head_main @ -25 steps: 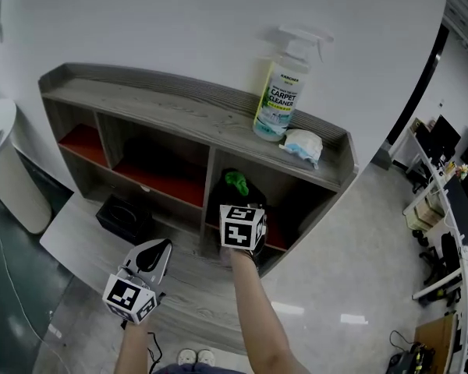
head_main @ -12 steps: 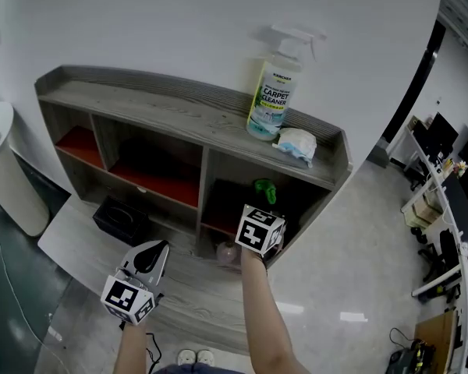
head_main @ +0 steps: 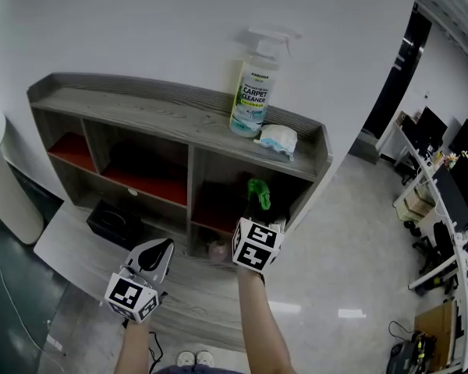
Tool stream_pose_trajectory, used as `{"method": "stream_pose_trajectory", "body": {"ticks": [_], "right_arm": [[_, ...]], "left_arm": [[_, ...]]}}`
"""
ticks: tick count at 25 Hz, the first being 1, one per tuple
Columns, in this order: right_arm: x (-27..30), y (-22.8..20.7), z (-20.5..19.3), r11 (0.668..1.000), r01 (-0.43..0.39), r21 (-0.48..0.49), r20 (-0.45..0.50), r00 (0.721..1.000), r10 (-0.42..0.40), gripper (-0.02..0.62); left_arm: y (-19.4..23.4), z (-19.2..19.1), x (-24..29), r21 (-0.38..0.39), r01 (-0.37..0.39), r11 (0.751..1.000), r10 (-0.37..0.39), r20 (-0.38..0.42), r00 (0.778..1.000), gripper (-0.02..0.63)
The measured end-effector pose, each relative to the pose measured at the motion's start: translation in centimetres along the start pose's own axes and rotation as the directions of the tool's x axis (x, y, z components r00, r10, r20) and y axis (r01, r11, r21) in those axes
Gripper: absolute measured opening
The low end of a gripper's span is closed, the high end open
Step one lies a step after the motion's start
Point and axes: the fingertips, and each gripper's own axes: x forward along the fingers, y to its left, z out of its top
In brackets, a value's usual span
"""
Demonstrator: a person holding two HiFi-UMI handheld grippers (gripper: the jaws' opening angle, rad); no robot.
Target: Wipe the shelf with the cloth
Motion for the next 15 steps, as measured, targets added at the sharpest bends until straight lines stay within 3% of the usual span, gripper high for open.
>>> {"method": "stream_pose_trajectory", "body": {"ticks": [7, 15], "right_arm": [[-9.4, -1.6, 3.9, 0.996, -0.067, 0.054, 0.143, 0.988, 0.058, 0.101], [-17.5, -6.5, 2.2, 0.994, -0.047, 0.100, 0.179, 0.984, 0.028, 0.103]], "left_arm": [[-1.7, 1.9, 0.8, 0.012, 0.031, 0.999, -0.032, 0.041, 0.999, -0.002], [-3.7, 3.2, 1.4, 0.030, 0.061, 0.998, -0.063, 0.062, 0.996, -0.002]]}}
